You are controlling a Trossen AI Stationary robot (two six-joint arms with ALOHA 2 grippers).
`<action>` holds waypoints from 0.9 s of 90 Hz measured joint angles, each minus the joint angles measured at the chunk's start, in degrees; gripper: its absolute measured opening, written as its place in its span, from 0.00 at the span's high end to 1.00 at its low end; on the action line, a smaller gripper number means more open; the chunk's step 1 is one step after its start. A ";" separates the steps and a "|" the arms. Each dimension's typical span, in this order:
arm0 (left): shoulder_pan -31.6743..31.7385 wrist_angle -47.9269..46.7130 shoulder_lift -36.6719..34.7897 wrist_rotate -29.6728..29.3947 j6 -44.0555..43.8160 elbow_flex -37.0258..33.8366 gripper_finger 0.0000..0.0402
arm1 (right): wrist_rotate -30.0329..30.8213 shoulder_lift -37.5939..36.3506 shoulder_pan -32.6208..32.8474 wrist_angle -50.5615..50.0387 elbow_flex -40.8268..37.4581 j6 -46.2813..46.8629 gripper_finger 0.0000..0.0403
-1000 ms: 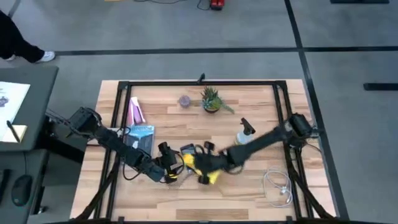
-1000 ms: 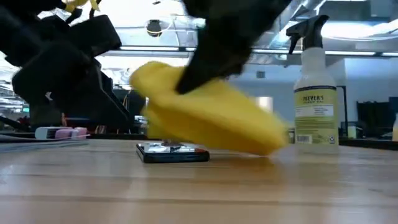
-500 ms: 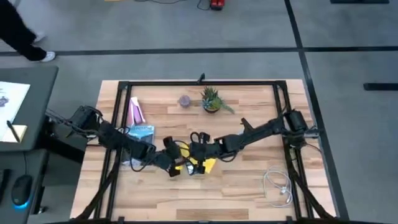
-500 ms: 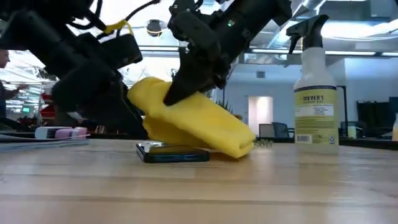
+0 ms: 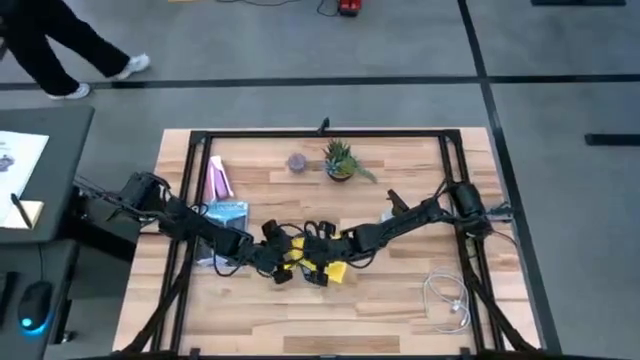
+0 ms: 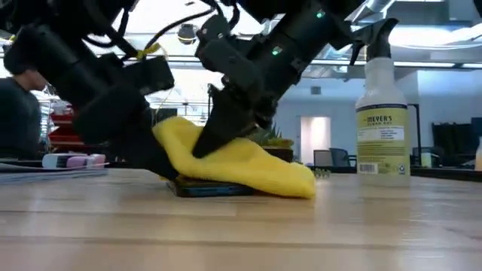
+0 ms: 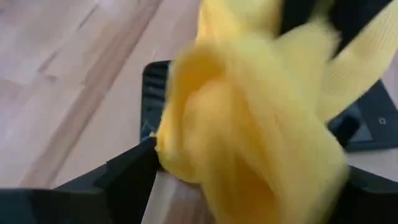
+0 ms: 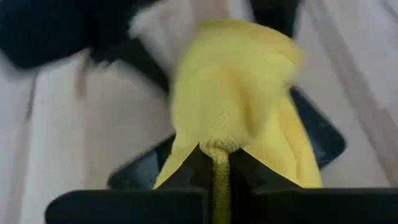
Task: Apply microfiber cloth
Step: Wipe the cellphone with the microfiber cloth
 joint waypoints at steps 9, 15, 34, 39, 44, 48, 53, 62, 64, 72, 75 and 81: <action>0.07 0.96 3.13 0.10 -1.53 0.01 0.25 | -1.72 0.10 0.12 -0.75 -0.05 0.29 0.99; 0.06 1.57 4.82 0.20 -2.35 0.22 0.25 | -3.02 0.10 0.82 -0.97 -0.03 0.57 0.99; -0.11 2.54 7.92 0.54 -3.88 0.33 0.25 | 0.39 0.06 2.78 -3.95 0.06 3.52 0.99; -0.11 2.54 7.95 0.72 -4.30 0.33 0.25 | 4.71 0.06 3.12 -5.74 0.06 6.15 0.99; -0.13 2.51 7.85 0.98 -4.36 0.31 0.25 | 6.80 0.06 3.21 -6.26 0.02 7.91 0.99; -0.13 2.41 7.72 1.23 -4.34 0.28 0.25 | 7.44 -0.10 3.54 -6.35 0.02 8.74 0.99; -0.17 2.43 7.70 1.42 -4.34 0.26 0.25 | 7.84 -0.66 3.86 -6.85 -0.03 9.45 0.99; -0.64 2.43 7.70 1.42 -4.24 0.22 0.25 | 10.04 -1.84 5.03 -8.08 0.42 12.15 0.99; -0.77 2.43 7.70 1.39 -4.18 0.22 0.25 | 11.18 -2.23 5.39 -8.98 0.48 12.60 0.99; -1.83 2.01 6.94 1.47 -3.83 0.13 0.25 | 14.96 -3.59 6.35 -9.95 1.09 13.81 0.99; -2.24 1.53 6.44 1.51 -3.67 0.11 0.25 | 15.60 -4.24 6.58 -10.92 1.09 14.27 0.99; -2.95 0.53 4.71 1.77 -3.24 0.47 0.25 | 16.18 -5.07 6.63 -11.92 1.09 15.44 0.99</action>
